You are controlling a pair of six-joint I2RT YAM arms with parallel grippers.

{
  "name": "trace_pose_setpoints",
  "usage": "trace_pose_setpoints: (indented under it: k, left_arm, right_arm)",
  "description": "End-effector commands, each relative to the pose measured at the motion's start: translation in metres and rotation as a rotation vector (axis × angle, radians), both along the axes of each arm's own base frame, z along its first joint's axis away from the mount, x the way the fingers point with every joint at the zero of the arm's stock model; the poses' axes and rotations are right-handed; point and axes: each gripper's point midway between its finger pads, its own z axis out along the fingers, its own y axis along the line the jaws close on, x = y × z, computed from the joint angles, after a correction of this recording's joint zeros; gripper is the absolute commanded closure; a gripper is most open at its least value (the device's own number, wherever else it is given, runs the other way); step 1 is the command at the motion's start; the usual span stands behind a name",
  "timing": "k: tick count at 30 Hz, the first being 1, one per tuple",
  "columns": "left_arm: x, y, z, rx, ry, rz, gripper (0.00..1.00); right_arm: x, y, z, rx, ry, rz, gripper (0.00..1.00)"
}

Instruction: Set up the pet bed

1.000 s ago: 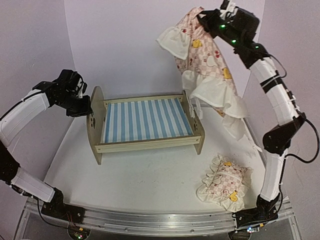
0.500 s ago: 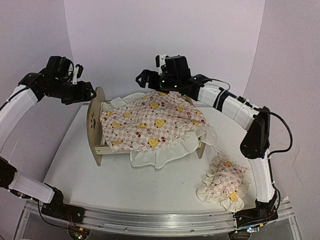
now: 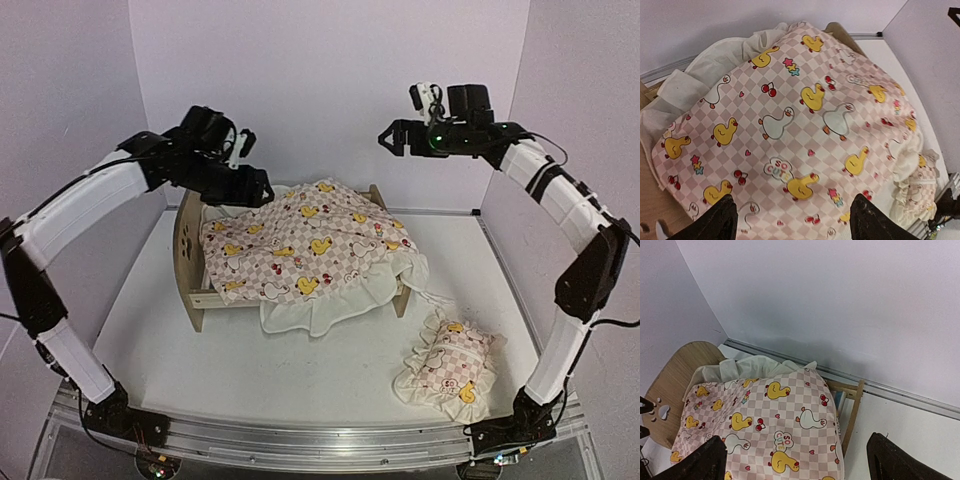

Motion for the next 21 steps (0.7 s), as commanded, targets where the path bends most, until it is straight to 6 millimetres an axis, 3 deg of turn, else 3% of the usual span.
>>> trace_pose_setpoints:
  k: [1,6,9,14,19,21]
  left_arm:
    - [0.069,-0.003,-0.009,0.024,-0.047,0.133,0.23]
    - [0.124,0.028,-0.035,0.059,-0.017,0.224,0.23]
    - [0.145,0.029,-0.063,0.141,-0.012,0.232,0.22]
    - [0.155,0.041,-0.113,0.229,0.041,0.291,0.18]
    - [0.163,0.053,-0.141,0.301,0.051,0.338,0.17]
    - [0.161,0.056,-0.148,0.318,0.058,0.348,0.18]
  right_arm:
    - [0.037,0.046,-0.042,-0.007,0.038,0.091,0.04]
    - [0.078,0.062,-0.061,-0.008,0.012,0.07,0.05]
    - [0.099,0.07,-0.076,0.003,0.004,0.057,0.04]
    - [0.117,0.092,-0.109,0.017,0.021,0.097,0.02]
    - [0.135,0.099,-0.14,0.005,0.013,0.078,0.02]
    - [0.14,0.101,-0.143,0.0,-0.002,0.081,0.02]
